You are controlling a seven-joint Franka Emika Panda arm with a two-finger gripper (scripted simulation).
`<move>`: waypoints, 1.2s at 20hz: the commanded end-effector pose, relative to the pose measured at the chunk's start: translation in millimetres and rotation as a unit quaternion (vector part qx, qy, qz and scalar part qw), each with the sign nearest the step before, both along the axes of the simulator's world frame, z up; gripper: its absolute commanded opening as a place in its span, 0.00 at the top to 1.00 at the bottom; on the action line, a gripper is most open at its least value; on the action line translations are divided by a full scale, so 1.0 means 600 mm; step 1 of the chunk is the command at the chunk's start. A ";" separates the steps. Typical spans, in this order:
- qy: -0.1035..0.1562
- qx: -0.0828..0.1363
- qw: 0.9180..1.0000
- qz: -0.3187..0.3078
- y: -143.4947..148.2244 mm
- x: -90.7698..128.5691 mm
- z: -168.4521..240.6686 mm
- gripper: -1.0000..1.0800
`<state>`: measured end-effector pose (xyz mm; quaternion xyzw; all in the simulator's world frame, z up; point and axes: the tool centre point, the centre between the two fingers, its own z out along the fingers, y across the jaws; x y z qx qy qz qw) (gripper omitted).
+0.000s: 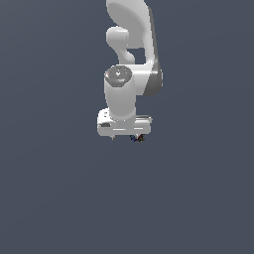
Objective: Pick up the object and move it to a goal position.
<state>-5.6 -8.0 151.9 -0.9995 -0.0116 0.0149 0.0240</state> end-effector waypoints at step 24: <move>-0.014 -0.010 0.936 0.350 0.052 -0.072 -0.068 0.04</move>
